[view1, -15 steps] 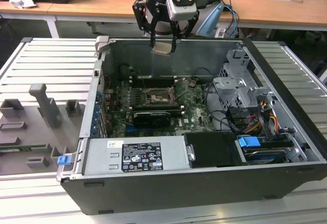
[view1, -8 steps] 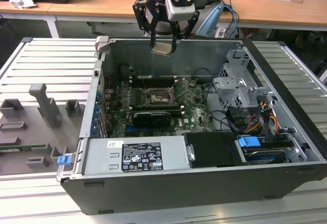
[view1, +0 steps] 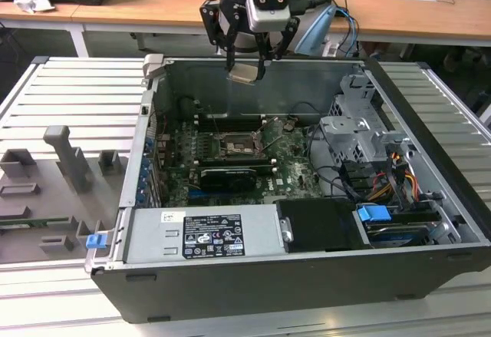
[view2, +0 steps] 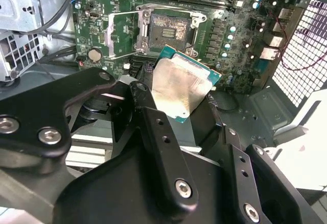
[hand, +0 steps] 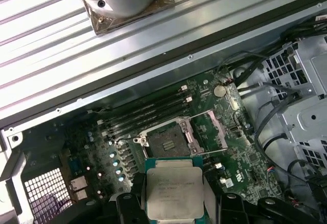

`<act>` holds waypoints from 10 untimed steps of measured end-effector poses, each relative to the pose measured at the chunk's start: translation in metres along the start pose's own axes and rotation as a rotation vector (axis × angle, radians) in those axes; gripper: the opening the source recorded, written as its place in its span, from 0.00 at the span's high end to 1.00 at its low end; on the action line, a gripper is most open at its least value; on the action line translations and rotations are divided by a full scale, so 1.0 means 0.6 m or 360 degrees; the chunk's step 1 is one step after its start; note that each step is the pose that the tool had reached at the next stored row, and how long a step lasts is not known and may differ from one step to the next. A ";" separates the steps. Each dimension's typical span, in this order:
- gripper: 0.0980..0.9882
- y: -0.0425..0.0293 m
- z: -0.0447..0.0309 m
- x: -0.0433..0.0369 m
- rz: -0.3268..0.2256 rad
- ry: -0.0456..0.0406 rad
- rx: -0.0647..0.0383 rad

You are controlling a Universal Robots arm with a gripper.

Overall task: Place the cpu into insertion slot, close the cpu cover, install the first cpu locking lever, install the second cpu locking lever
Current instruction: 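Place the cpu into insertion slot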

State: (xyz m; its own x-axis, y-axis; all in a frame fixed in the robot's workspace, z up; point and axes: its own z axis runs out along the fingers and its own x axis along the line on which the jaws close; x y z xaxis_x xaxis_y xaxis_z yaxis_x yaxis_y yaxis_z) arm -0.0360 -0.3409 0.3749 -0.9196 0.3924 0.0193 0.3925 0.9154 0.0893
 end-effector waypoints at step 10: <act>0.51 0.000 0.002 0.000 0.0087 -0.0008 -0.0002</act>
State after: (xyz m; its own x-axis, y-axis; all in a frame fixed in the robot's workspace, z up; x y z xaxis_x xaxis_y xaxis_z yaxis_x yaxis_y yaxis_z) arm -0.0360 -0.3409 0.3739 -0.8966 0.4424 0.0194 0.4423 0.8924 0.0893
